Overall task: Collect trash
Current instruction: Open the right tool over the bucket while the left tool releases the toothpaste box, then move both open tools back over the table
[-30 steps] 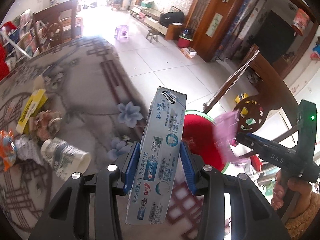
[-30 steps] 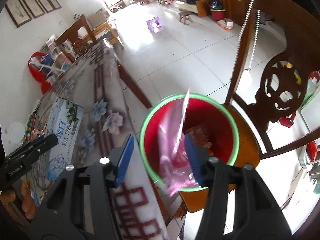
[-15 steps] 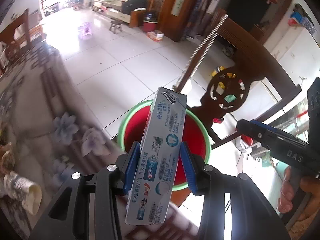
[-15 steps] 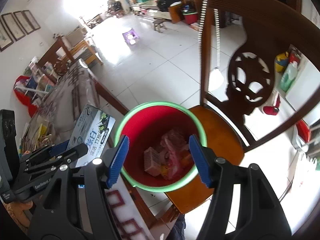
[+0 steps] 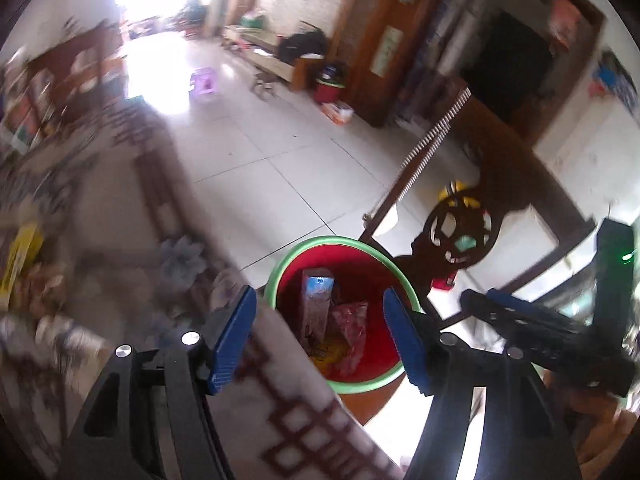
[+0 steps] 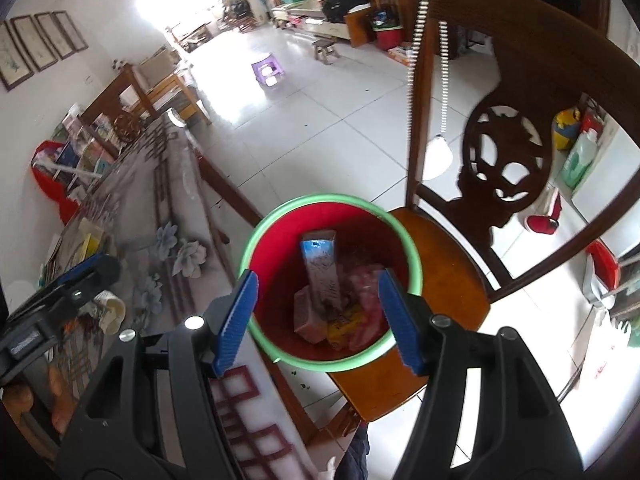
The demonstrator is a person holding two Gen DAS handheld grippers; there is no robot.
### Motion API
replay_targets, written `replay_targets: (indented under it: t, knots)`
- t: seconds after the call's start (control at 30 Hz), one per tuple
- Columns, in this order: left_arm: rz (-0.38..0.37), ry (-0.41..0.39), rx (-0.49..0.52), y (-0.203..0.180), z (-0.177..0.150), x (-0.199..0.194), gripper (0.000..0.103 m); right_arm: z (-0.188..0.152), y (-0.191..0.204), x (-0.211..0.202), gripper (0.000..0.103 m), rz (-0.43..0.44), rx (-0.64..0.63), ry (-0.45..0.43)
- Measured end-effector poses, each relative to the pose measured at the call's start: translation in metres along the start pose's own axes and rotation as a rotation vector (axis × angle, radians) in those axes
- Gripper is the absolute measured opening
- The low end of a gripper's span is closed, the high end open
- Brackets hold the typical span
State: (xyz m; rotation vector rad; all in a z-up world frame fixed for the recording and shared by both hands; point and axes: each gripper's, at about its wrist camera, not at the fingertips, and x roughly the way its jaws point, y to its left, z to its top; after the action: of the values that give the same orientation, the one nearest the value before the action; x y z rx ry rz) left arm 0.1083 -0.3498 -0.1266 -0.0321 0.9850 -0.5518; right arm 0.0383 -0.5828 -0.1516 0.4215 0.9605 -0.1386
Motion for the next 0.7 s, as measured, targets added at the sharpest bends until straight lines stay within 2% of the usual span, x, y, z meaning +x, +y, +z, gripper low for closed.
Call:
replay_targets:
  t: [0.13,0.4,0.53,0.7]
  knots:
    - [0.042,-0.021,-0.041,0.020,-0.015,-0.023,0.063,0.000,0.032,0.008,0.062,0.030,-0.070,0.021]
    - [0.142,-0.071,-0.154,0.086,-0.044,-0.073,0.063,-0.012,0.108,0.019,0.063,0.114,-0.228,0.062]
    - [0.206,-0.071,-0.182,0.129,-0.069,-0.095,0.064,-0.033,0.151,0.026,0.063,0.166,-0.309,0.113]
    - [0.271,-0.033,-0.231,0.184,-0.105,-0.114,0.064,-0.066,0.202,0.033,0.067,0.203,-0.400,0.185]
